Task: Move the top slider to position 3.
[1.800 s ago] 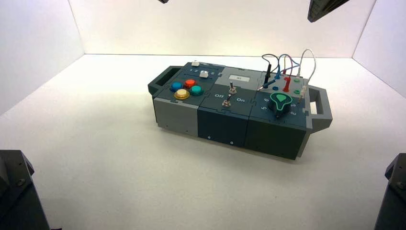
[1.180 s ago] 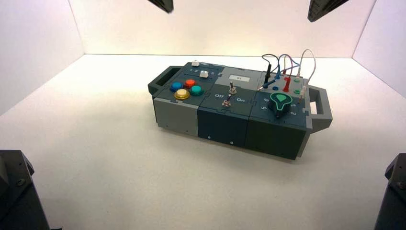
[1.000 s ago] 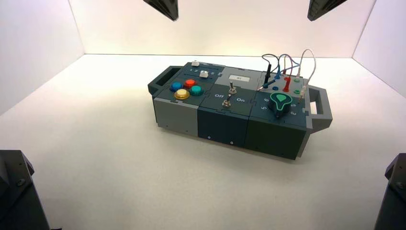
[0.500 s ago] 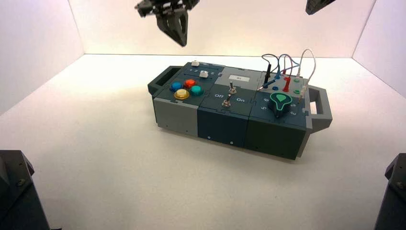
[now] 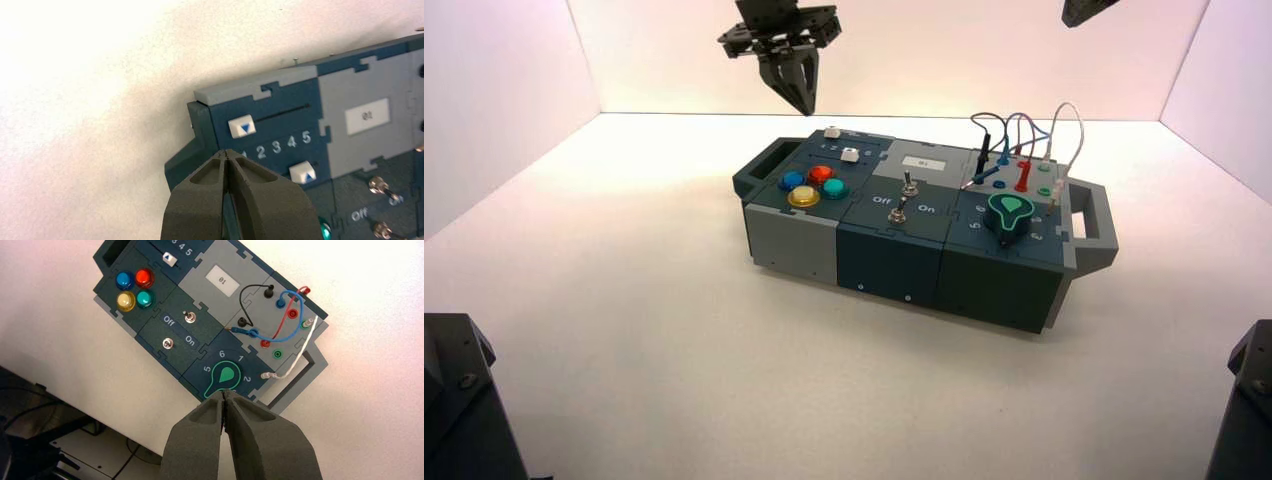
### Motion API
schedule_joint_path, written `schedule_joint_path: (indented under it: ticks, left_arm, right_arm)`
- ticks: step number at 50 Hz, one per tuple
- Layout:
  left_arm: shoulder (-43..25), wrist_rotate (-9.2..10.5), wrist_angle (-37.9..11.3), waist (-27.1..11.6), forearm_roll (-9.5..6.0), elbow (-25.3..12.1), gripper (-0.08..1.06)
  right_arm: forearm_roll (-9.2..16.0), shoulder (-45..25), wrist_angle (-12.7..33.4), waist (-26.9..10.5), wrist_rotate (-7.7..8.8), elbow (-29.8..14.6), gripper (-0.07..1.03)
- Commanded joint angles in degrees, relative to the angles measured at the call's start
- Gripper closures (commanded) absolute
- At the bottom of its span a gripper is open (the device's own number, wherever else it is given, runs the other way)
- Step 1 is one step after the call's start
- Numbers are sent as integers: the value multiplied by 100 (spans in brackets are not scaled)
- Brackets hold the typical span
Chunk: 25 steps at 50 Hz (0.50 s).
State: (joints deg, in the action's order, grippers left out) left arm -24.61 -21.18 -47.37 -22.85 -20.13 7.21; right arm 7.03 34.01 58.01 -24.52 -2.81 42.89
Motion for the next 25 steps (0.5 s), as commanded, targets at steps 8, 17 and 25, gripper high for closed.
schedule_joint_path:
  ticks: [8,17,25]
  left_arm:
    - [-114,-44,-114,9,-26,-422,100]
    - [-281,-35,-237,-9,-53,-598,100]
    - [-352,-26,-334,-97,-79,-659,100]
  right_arm:
    - [26,44,0,26,-44,-211,98]
    - [18,44,0,26,-44,-229,98]
    - [18,44,0,18,-44,-237,98]
